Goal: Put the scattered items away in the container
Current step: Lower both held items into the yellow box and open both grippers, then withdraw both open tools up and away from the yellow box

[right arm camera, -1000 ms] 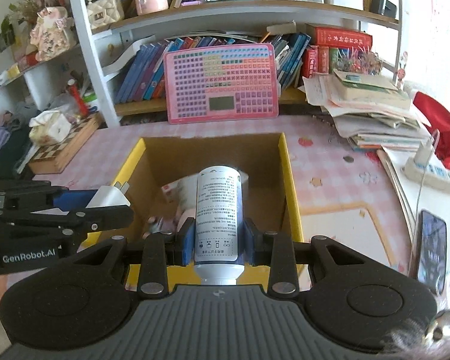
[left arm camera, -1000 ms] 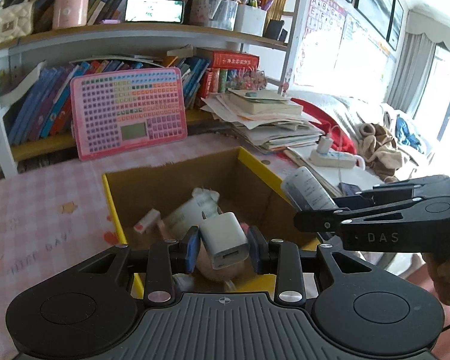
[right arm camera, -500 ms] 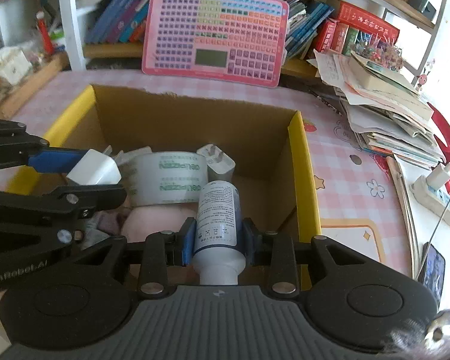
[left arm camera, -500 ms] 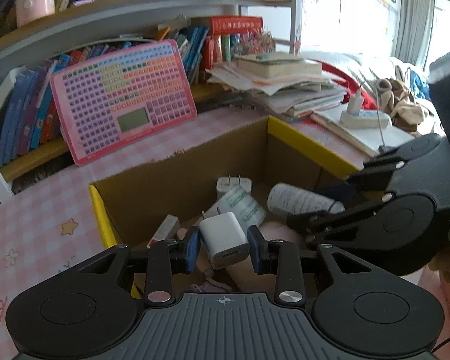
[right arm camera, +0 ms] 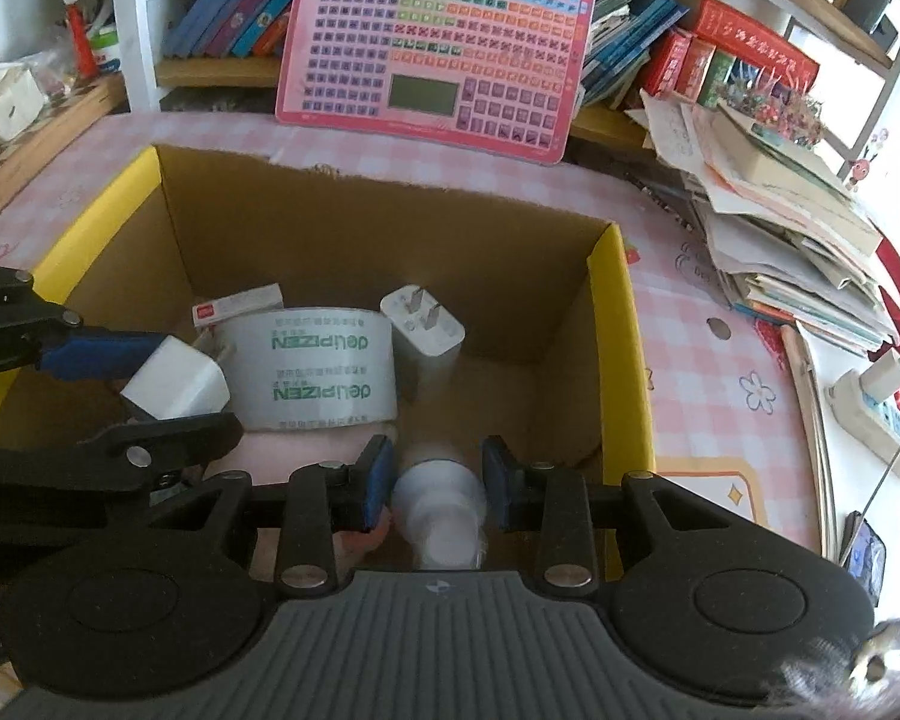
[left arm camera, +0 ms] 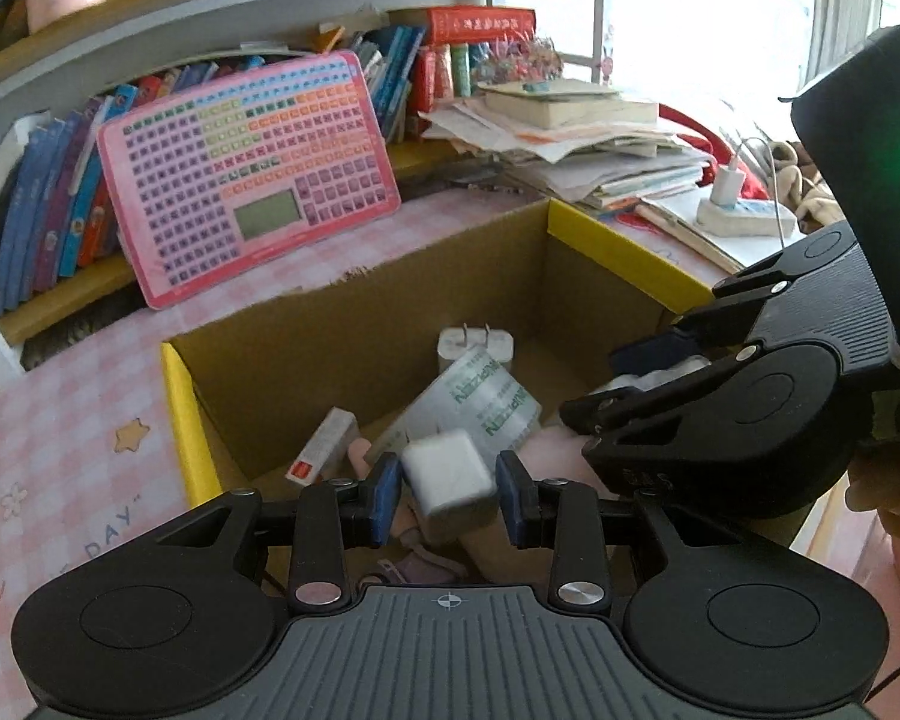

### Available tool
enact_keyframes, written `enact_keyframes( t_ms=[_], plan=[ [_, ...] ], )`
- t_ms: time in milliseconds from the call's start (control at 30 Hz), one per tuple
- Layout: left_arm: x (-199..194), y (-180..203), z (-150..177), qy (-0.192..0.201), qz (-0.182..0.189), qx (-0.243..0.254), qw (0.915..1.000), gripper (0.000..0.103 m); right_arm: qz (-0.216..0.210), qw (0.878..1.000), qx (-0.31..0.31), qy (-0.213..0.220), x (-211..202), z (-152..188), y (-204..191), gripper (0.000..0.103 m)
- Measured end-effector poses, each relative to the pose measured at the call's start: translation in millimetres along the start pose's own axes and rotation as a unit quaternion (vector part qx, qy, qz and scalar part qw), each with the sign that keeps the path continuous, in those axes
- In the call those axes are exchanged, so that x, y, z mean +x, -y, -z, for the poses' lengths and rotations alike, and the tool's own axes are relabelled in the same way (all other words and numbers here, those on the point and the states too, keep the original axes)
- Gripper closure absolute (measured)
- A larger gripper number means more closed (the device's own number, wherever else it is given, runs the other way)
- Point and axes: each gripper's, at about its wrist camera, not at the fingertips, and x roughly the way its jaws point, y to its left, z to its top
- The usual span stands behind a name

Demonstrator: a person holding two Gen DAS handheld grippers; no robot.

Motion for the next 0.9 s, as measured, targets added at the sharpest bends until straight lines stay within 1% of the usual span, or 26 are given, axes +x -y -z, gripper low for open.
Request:
enact_keyframes(
  t_ms=[67, 167, 233, 300, 367, 433, 567, 633, 733, 900],
  plan=[
    [-3, 0, 1, 0.005, -0.003, 0.0, 1.0, 0.066, 0.002, 1.0, 0.003, 0.006, -3, -1, 1, 0.062],
    [-8, -1, 2, 0.013, -0.012, -0.006, 0.9998, 0.057, 0.001, 1.0, 0.01, 0.013, -7, 0, 4, 0.058],
    [-13, -1, 3, 0.019, -0.02, -0.009, 0.9996, 0.049, 0.0, 1.0, 0.015, 0.02, -12, 1, 5, 0.056],
    [-17, 0, 4, 0.023, -0.024, -0.01, 0.9994, 0.046, 0.001, 0.999, 0.021, 0.029, -19, 3, 7, 0.051],
    [-25, 2, 4, 0.037, -0.034, -0.012, 0.9987, 0.043, 0.006, 0.999, 0.026, 0.044, -29, 5, 8, 0.047],
    [-36, 5, 5, 0.048, -0.044, -0.012, 0.9978, 0.028, 0.01, 0.998, 0.032, 0.061, -40, 9, 9, 0.043],
    [-60, 14, 8, 0.075, -0.062, -0.003, 0.9953, 0.023, 0.004, 0.995, 0.043, 0.09, -65, 18, 11, 0.04],
    [-70, 20, 12, 0.084, -0.074, 0.003, 0.9937, 0.017, 0.003, 0.994, 0.046, 0.101, -76, 24, 11, 0.039],
    [-84, 30, 19, 0.081, -0.087, 0.004, 0.9929, 0.016, -0.003, 0.993, 0.046, 0.113, -90, 34, 10, 0.037],
    [-108, 45, 34, 0.082, -0.091, -0.006, 0.9924, 0.013, -0.016, 0.991, 0.051, 0.125, -112, 52, 8, 0.033]
  ],
)
